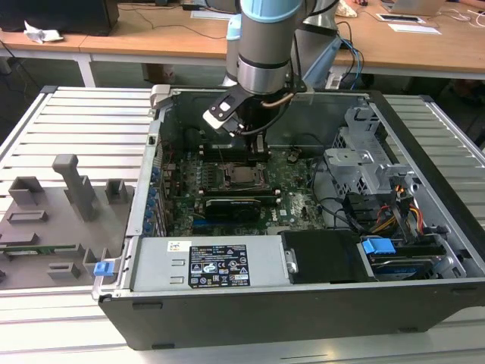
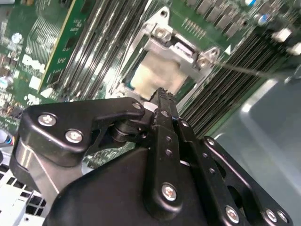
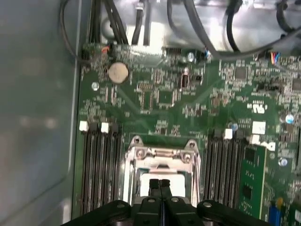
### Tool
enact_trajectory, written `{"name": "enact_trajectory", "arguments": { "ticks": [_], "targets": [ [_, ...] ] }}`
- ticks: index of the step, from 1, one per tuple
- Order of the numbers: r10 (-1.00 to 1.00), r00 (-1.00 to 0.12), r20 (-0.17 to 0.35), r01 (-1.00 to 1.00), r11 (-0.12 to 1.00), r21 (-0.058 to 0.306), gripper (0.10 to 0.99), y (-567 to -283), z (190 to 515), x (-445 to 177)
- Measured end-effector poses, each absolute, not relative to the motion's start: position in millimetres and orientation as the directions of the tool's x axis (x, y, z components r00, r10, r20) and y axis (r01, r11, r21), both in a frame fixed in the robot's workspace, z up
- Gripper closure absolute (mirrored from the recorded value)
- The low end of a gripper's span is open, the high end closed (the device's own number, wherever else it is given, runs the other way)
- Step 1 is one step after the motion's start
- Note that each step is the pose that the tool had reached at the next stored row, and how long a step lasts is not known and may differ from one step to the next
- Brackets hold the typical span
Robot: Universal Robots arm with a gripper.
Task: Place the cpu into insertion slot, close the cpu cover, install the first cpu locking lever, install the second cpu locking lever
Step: 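Close the cpu cover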
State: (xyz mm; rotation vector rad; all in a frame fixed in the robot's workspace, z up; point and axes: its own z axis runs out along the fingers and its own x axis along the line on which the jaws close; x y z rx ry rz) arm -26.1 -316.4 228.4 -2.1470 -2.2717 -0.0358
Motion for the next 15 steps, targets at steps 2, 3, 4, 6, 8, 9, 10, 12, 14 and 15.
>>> {"name": "enact_trajectory", "arguments": {
  "ticks": [2,3,4,6,8,9,10,12,14,15],
  "targets": [
    [0.998,-0.057,0.027,0.998,0.056,0.006,0.98,-316,227,-28],
    [0.998,-0.057,0.027,0.998,0.056,0.006,0.98,-317,226,-29],
    [0.998,-0.057,0.027,0.998,0.056,0.006,0.98,-317,225,-31],
    [0.998,-0.057,0.027,0.998,0.056,0.006,0.98,-317,223,-35],
    [0.998,-0.057,0.027,0.998,0.057,0.006,0.98,-317,220,-43],
    [0.998,-0.057,0.027,0.998,0.056,0.006,0.98,-317,219,-45],
    [0.998,-0.057,0.027,0.998,0.056,0.006,0.98,-317,217,-47],
    [0.998,-0.057,0.027,0.998,0.056,0.006,0.98,-317,215,-49],
    [0.998,-0.057,0.027,0.998,0.056,0.006,0.98,-317,213,-49],
    [0.998,-0.057,0.027,0.998,0.057,0.006,0.98,-317,211,-49]
  ]
}}
